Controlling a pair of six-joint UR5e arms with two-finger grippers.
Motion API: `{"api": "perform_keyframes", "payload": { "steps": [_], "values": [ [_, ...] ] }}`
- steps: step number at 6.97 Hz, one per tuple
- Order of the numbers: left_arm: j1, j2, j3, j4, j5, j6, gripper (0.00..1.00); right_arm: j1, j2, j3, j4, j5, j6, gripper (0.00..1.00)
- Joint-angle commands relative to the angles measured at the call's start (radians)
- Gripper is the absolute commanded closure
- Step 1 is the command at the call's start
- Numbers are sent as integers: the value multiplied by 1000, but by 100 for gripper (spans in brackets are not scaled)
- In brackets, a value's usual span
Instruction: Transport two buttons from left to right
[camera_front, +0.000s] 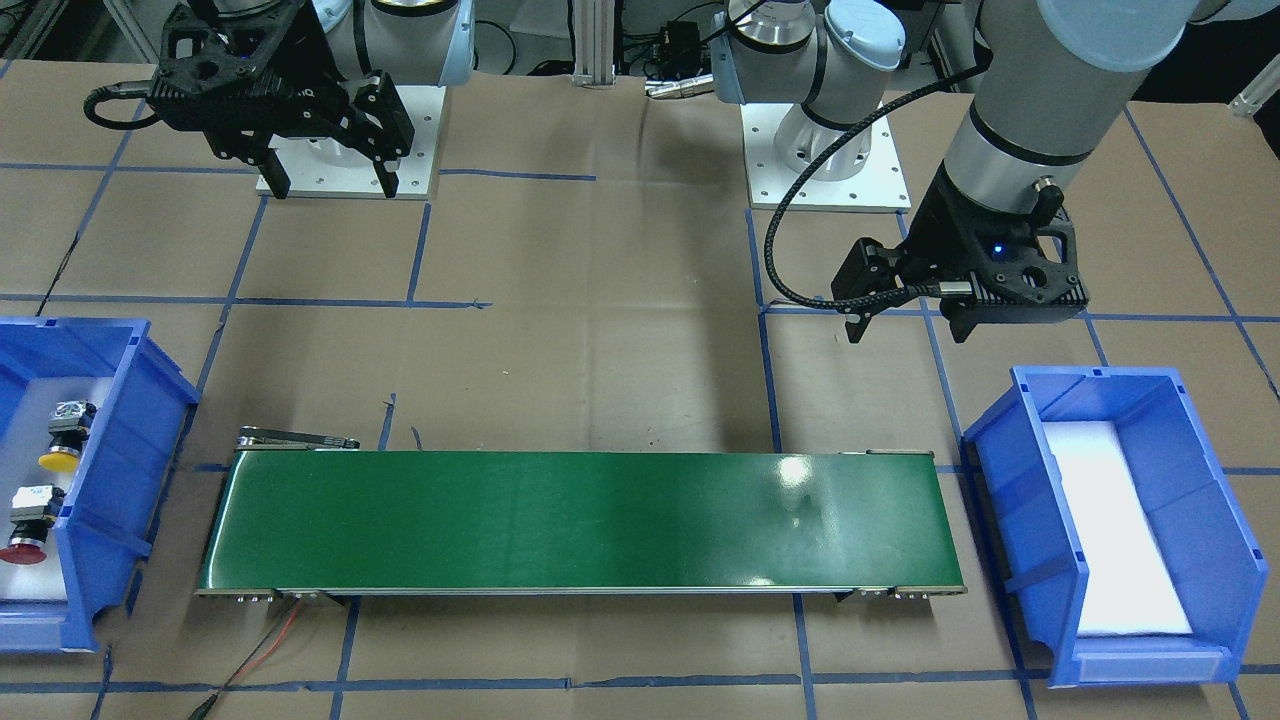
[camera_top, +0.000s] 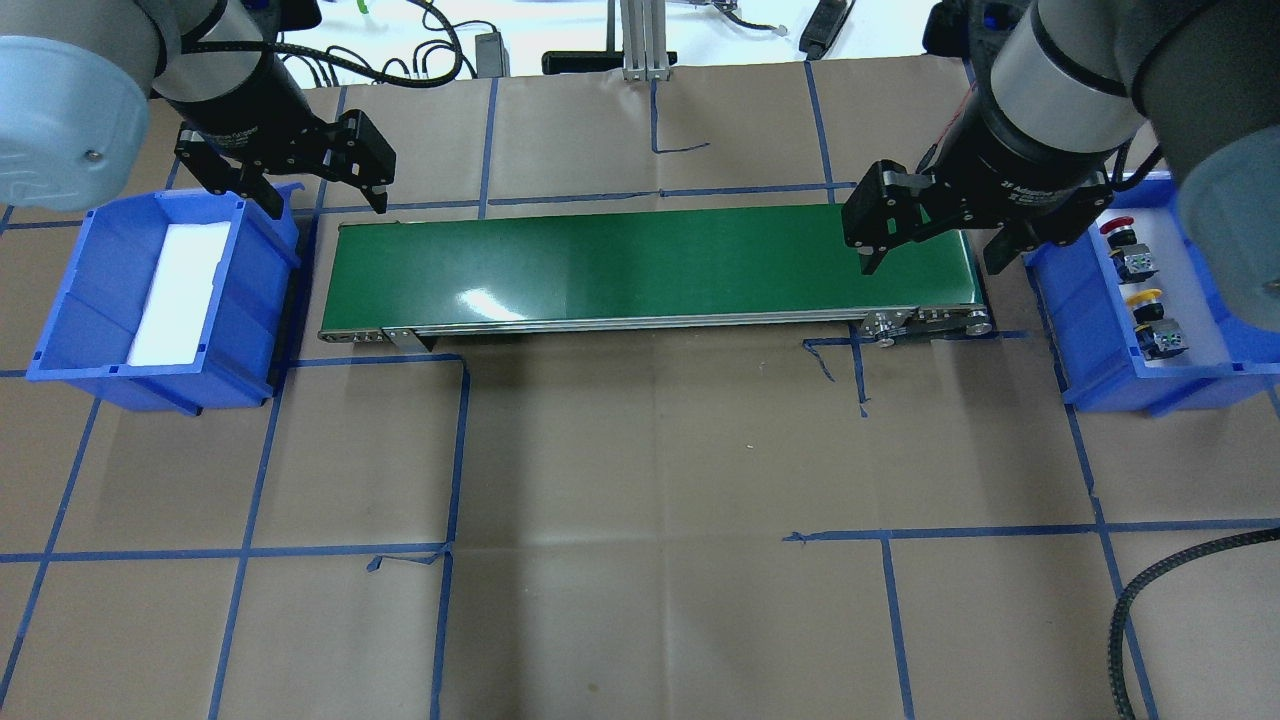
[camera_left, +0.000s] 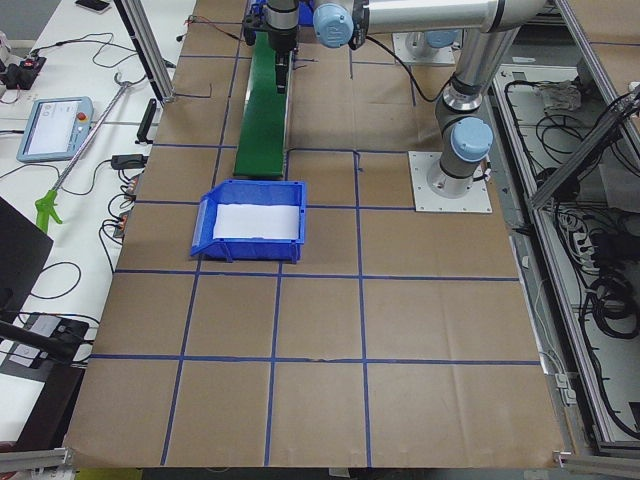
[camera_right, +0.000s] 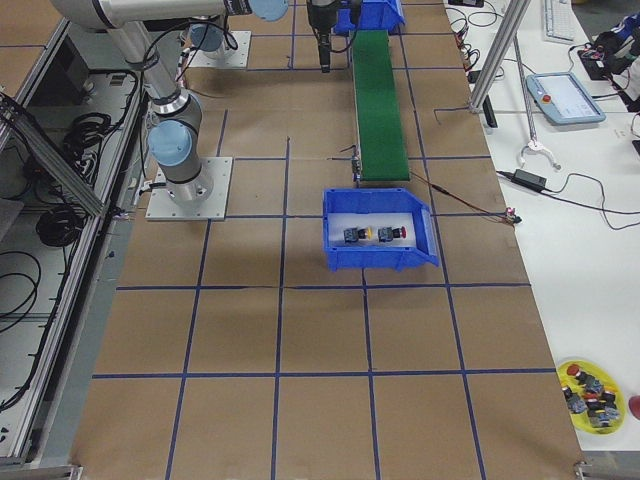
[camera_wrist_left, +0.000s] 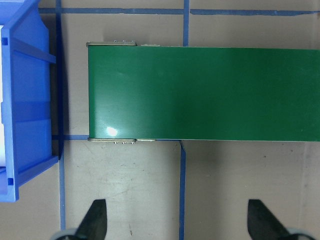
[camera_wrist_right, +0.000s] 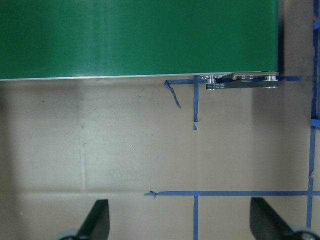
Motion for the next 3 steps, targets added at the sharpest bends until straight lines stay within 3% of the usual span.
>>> {"api": "perform_keyframes", "payload": {
  "steps": [1,3],
  "values": [
    [0,-1,0,1,0,1,0,0,0,7,2,-4,0,0],
    [0,0,0,-1,0,-1,0,0,4,7,4,-6,-6,0]
  ]
}}
